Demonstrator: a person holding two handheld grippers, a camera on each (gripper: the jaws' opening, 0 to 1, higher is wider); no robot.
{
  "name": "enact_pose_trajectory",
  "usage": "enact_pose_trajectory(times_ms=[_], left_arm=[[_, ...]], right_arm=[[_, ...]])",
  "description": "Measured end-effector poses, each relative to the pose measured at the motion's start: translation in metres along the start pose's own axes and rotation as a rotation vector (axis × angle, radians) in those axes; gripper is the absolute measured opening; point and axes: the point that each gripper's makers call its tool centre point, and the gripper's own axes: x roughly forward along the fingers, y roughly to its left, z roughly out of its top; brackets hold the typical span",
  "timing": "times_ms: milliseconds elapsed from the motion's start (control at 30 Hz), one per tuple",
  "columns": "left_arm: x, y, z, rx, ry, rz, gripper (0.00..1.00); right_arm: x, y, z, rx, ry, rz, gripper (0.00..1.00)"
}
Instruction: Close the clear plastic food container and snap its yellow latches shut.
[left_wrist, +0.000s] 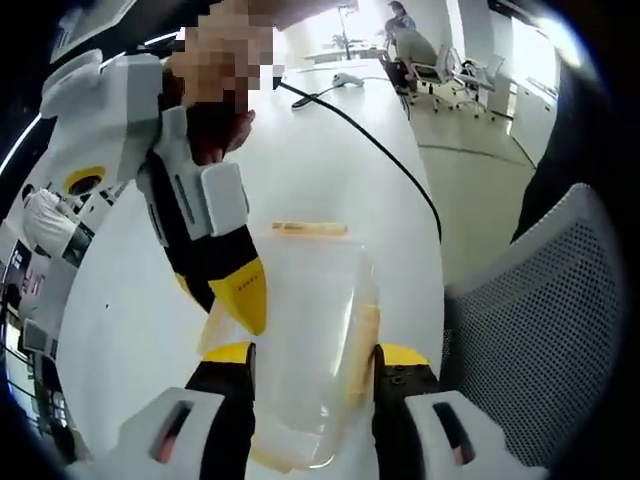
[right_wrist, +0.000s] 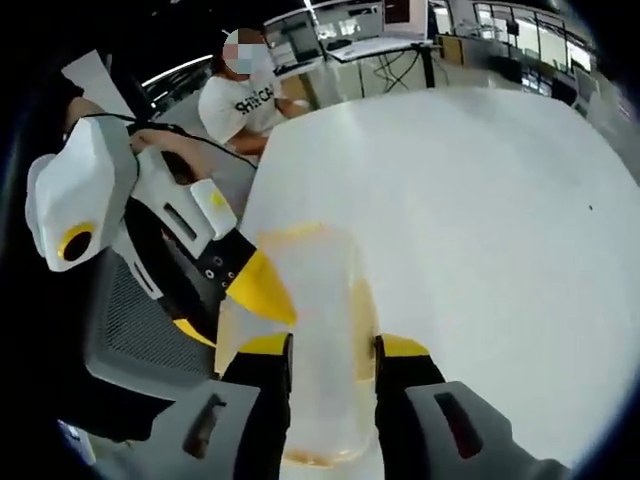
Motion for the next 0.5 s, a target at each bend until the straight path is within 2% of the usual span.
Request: enact_pose_trajectory(times_ms=[133, 300, 433, 467, 500], left_arm=[[0.0007, 0.0002, -0.0002, 0.007, 0.001, -0.005, 0.41], [0.0036, -0.0015, 0.0027, 0.043, -0.025, -0.016, 0.42], [0.0029, -0.0002, 0.0015, 0.032, -0.008, 0.002, 0.40], [0.0024, 0.0038, 0.0038, 0.088, -0.012, 0.028, 0.39], [0.0018, -0.0015, 0.0091, 0.053, -0.023, 0.016, 0.38]], right_arm=[[0.0012, 0.0028, -0.0004, -0.011, 0.024, -0.007, 0.28], [0.0031, 0.0038, -0.0041, 0.002, 0.061, 0.027, 0.25], [0.0036, 0.0065, -0.0017, -0.025, 0.084, 0.024, 0.25], [0.0037, 0.0060, -0.0064, -0.015, 0.116, 0.010, 0.25], [0.0058, 0.0062, -0.0041, -0.022, 0.104, 0.015, 0.25]])
